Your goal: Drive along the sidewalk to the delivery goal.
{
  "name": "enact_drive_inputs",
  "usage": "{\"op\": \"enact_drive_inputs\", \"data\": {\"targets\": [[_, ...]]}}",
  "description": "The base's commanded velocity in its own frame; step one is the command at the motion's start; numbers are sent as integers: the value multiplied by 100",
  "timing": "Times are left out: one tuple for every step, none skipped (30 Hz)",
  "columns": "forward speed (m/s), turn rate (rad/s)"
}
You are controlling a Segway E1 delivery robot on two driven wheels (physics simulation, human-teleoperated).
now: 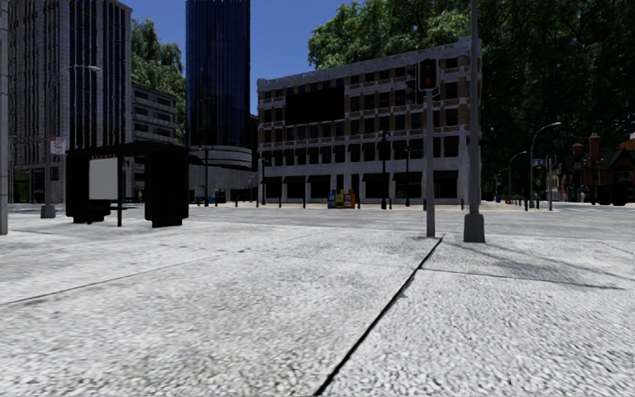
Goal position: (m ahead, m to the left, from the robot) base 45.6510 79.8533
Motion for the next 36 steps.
{"op": "enact_drive_inputs", "data": {"targets": [[200, 0], [200, 0], [200, 0], [200, 0], [200, 0], [200, 0], [200, 0], [200, 0], [200, 0], [200, 0], [200, 0], [200, 0], [200, 0], [200, 0], [200, 0], [200, 0], [200, 0], [200, 0], [200, 0], [200, 0], [200, 0], [200, 0], [200, 1], [200, 23], [200, 23], [200, 38], [200, 59], [200, 61], [200, 62], [200, 62], [200, 62], [200, 62], [200, 62], [200, 62], [200, 62], [200, 62]]}}
